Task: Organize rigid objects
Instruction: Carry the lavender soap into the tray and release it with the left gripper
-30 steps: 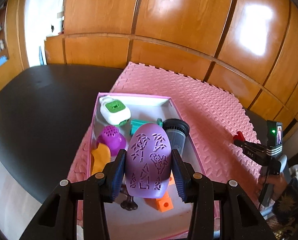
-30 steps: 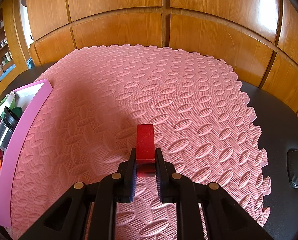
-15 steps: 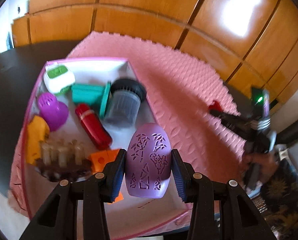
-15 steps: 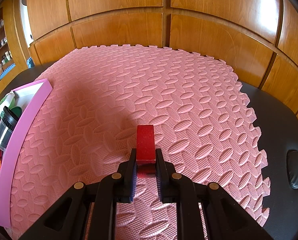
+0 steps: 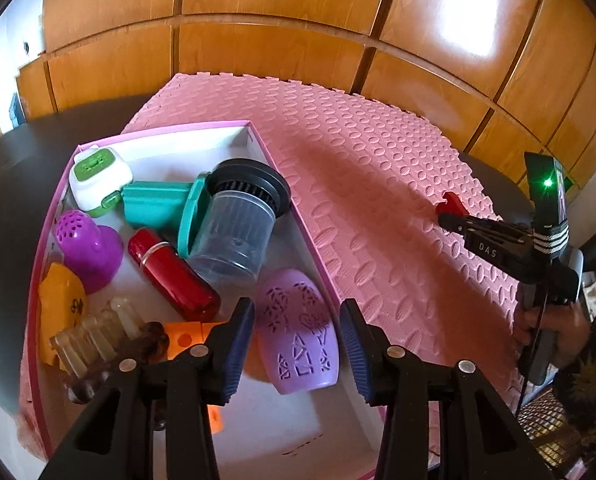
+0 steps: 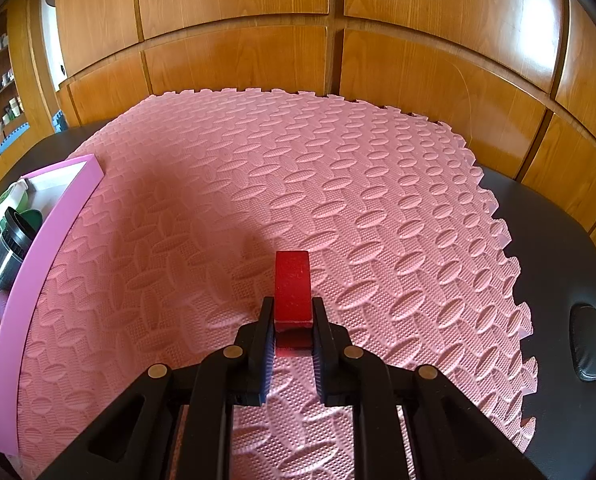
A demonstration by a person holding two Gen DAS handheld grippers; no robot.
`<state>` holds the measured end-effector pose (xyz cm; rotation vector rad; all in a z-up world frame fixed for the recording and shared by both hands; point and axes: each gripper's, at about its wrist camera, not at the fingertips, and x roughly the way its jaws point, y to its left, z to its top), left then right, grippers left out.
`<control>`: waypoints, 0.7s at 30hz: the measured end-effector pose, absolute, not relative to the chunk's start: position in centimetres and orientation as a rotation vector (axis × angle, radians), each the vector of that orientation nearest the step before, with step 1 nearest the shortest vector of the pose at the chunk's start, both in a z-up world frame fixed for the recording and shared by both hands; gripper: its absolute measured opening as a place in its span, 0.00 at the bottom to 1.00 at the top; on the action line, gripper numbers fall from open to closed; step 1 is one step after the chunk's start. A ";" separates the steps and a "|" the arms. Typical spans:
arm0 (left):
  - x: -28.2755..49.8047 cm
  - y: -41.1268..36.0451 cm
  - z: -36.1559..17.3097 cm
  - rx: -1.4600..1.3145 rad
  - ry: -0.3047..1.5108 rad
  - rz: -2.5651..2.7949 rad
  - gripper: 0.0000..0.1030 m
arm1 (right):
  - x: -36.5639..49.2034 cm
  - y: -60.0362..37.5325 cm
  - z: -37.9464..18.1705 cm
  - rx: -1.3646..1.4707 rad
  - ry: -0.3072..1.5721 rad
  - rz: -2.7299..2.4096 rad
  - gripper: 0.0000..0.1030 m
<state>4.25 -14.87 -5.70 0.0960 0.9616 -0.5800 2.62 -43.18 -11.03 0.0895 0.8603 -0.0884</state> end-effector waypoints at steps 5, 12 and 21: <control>3.8 -14.6 -4.9 0.116 0.915 -0.555 0.44 | 2.6 -43.2 -11.0 0.089 0.860 -0.089 0.14; 3.4 -13.3 -2.8 0.127 0.853 -0.494 0.47 | 2.7 -43.2 -11.0 0.081 0.860 -0.089 0.14; 2.8 -11.8 -2.1 0.141 0.830 -0.424 0.47 | 2.6 -43.1 -11.0 0.078 0.859 -0.091 0.14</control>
